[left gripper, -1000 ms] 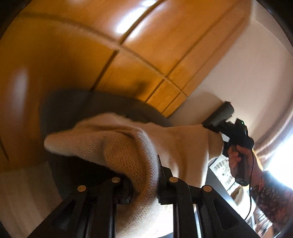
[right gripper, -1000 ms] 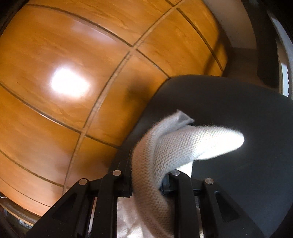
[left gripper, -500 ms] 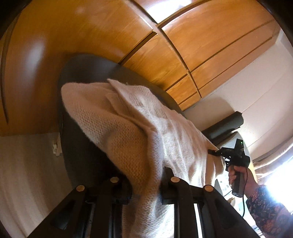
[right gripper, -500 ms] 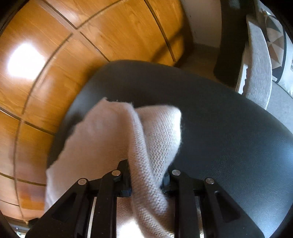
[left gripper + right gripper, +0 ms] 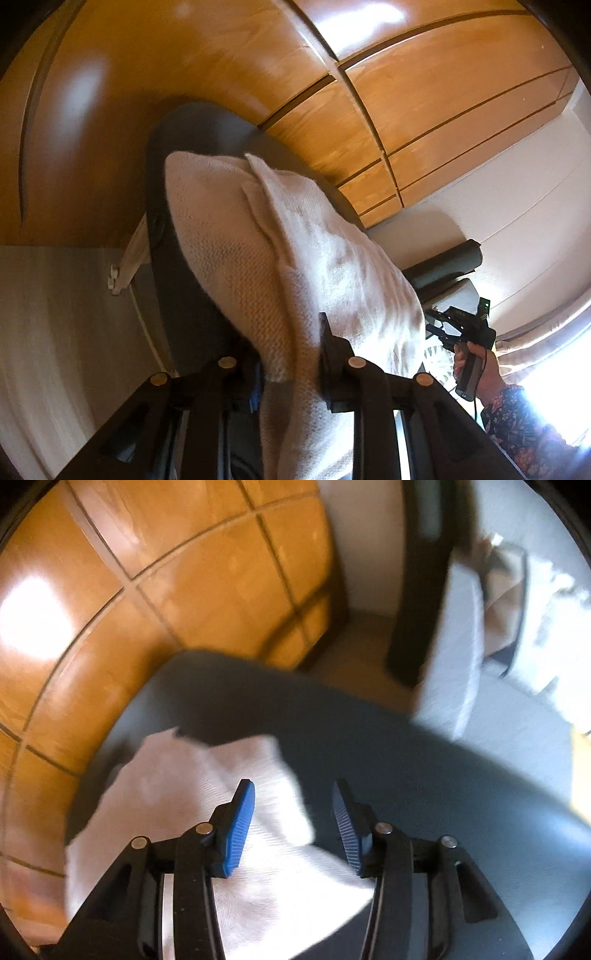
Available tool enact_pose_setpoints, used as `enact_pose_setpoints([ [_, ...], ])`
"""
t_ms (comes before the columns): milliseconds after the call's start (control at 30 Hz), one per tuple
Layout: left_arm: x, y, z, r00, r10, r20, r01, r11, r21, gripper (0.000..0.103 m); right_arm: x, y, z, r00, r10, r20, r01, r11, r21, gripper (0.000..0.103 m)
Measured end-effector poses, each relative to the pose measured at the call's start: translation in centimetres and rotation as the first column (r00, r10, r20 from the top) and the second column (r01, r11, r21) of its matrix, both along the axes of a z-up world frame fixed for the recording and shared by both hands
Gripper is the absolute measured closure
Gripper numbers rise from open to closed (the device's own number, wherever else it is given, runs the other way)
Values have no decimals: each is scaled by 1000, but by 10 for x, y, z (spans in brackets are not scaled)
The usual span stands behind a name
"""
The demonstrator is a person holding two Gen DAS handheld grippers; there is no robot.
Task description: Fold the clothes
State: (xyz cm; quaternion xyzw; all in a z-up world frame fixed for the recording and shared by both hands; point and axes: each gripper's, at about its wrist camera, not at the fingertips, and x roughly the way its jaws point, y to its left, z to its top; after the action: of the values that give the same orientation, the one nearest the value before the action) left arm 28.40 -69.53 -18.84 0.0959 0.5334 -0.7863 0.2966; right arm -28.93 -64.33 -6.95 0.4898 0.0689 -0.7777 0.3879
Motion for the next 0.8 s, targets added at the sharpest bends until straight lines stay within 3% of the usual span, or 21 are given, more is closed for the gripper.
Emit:
enact_pose_setpoints([
  [100,8,2,2,1000,17,-17,-17,1000,12,80,2,15,6,1000,7,-13,-8,999,-38,56],
  [200,13,6,6,999,32,-21,-32,999,6,80,21,19,8,994,105,-18,-106,990,-93,56],
  [300,22,14,12,998,66,-17,-67,997,-26,80,46,17,0,978,206,-36,-208,977,-51,60],
  [433,30,33,24,991,132,4,-131,986,-103,83,71,11,-27,968,248,-33,-247,968,36,62],
  [633,9,59,53,992,81,92,-54,963,-264,83,79,-2,-48,960,248,-129,-222,957,187,65],
  [733,1,62,55,991,77,111,-44,961,-274,83,89,-8,-42,957,235,-171,-189,950,247,65],
  [800,2,59,48,990,71,124,-40,969,-242,83,106,-4,-29,953,241,-184,-205,959,196,65],
])
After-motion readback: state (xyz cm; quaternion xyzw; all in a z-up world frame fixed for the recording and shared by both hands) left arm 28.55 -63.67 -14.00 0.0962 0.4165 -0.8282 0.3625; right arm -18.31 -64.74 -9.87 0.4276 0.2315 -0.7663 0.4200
